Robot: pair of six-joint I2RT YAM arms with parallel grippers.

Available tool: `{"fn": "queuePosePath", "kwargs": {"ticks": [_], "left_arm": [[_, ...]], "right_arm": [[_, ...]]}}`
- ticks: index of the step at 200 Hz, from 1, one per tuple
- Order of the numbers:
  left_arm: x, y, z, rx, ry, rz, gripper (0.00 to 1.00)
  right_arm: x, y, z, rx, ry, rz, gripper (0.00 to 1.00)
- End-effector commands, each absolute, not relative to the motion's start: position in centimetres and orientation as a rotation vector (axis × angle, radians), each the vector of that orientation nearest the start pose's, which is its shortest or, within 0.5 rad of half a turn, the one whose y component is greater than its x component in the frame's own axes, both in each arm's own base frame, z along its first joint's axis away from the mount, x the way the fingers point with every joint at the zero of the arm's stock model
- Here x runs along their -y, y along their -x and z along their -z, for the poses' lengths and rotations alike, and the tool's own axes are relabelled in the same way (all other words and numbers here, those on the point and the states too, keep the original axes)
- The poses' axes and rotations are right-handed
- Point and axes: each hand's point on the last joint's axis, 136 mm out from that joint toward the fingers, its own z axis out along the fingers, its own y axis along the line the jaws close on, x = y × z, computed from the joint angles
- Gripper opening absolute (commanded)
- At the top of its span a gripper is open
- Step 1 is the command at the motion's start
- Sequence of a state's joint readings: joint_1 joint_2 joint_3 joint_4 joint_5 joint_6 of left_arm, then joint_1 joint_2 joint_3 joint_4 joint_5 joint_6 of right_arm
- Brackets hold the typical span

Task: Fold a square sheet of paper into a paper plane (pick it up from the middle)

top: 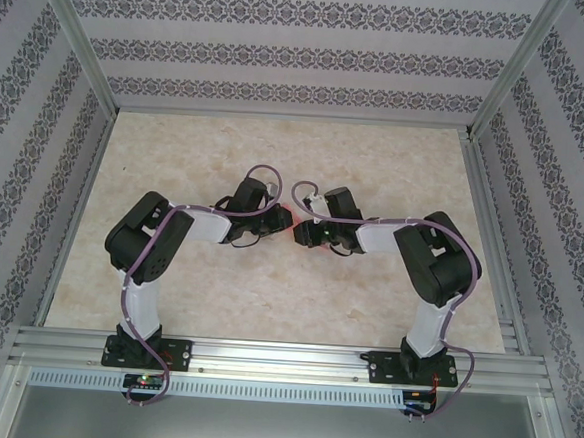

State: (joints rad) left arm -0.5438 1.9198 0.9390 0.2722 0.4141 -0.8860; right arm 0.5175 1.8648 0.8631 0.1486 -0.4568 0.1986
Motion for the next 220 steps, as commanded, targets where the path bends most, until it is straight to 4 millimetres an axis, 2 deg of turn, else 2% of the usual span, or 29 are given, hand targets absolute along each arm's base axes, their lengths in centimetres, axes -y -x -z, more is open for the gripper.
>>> {"fn": "queuePosePath", "kwargs": {"ticks": [1, 28, 63, 85, 134, 191, 220], "left_arm": [[30.2, -36.6, -6.0, -2.480, 0.134, 1.178, 0.20], [29.0, -36.5, -7.5, -2.445, 0.141, 1.167, 0.21], [27.3, -35.4, -9.2, -2.410, 0.110, 1.136, 0.25], [26.9, -34.6, -9.8, -2.393, 0.087, 1.134, 0.26], [26.3, -33.7, -8.8, -2.402, 0.094, 1.131, 0.27], [26.5, -33.1, -7.6, -2.410, 0.129, 1.174, 0.27], [26.5, -33.0, -7.4, -2.406, 0.121, 1.173, 0.28]], "right_arm": [[-28.1, -33.4, -0.9, -2.443, 0.644, -0.835, 0.18], [-28.9, -32.8, -2.1, -2.430, 0.595, -0.966, 0.06], [-29.8, -32.1, -3.8, -2.444, 0.438, -1.196, 0.01], [-30.1, -31.6, -4.0, -2.493, 0.319, -1.301, 0.00], [-30.1, -30.9, -4.4, -2.552, 0.107, -1.431, 0.00], [-31.1, -31.2, -5.5, -2.536, -0.023, -1.596, 0.01], [-31.5, -31.2, -4.8, -2.567, -0.071, -1.636, 0.01]]}}
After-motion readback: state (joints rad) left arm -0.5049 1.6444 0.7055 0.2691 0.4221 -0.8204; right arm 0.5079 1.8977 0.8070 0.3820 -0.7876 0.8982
